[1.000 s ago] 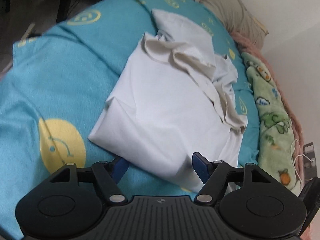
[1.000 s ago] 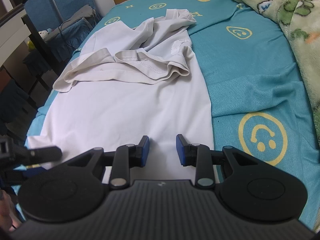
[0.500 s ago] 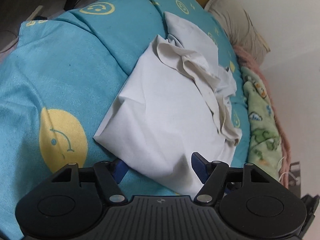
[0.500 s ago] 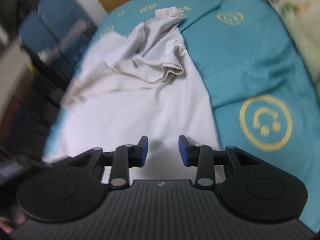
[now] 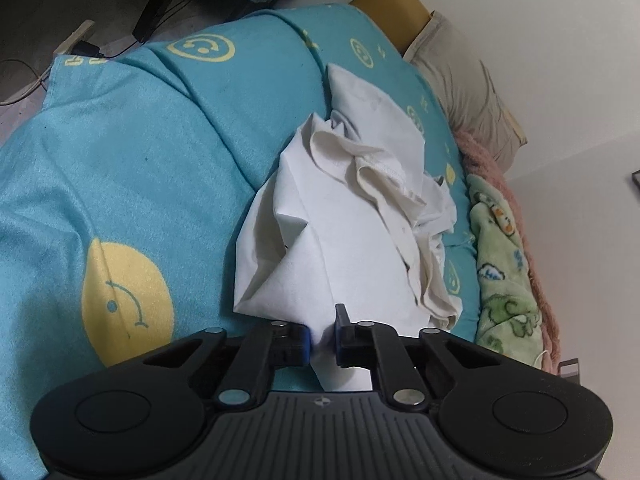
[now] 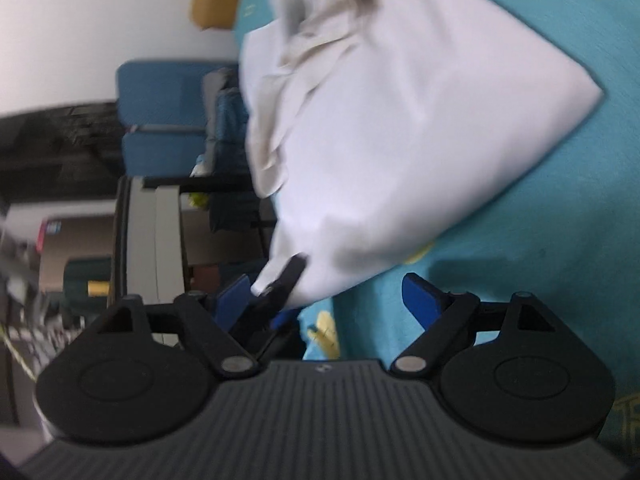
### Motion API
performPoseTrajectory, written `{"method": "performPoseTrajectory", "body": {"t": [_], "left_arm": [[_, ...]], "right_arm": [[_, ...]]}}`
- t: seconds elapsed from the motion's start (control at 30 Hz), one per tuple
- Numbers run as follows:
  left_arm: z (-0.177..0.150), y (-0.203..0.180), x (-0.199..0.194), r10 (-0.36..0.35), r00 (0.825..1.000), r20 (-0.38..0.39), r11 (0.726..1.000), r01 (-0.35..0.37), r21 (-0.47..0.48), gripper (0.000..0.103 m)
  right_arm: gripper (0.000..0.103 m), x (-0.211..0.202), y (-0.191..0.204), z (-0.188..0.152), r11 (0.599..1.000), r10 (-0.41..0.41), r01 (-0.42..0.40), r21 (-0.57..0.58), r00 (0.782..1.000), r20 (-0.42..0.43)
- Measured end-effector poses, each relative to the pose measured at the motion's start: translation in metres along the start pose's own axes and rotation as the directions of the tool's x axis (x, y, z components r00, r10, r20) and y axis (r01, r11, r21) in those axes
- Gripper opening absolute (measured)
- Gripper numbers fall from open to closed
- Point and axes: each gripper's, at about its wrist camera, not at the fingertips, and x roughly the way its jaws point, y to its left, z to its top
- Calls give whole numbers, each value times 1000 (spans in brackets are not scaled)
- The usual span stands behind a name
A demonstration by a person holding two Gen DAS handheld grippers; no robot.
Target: Fold clothes
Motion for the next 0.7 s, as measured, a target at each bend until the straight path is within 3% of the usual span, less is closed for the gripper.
{"method": "performPoseTrajectory", "body": {"t": [0.1,0.17,0.27,0.3,0.37,0.4,0.53,0.7], "left_arm": [[0,0,-6,-23,999,23,1000,23,-13,8],[1,1,-10,-43,998,39,999,45,-28,8],[1,0,-14,-57,997,58,998,59,-35,8],[1,0,-15,-60,996,62,997,62,-34,7],[1,-2,-17,-69,995,69,997,71,-29,7],[1,-4,-18,-71,995,74,997,72,-22,7],[1,-12,-26,-52,994,92,999,52,3,7],[6,-33,-46,-65,993,99,998,65,-2,6]], "right_arm": [[85,-8,-6,4,999,-18,15,38,997,73],[76,-17,-11,8,997,-36,26,70,990,137],[72,-33,-21,13,991,-60,27,130,965,256],[64,-38,-25,15,989,-66,21,149,951,301],[29,-45,-26,18,986,-90,34,164,933,350],[21,-45,-24,18,987,-96,42,154,928,360],[11,-45,-5,13,998,-64,54,37,923,381],[9,-61,24,11,996,-42,67,-50,917,396]]}}
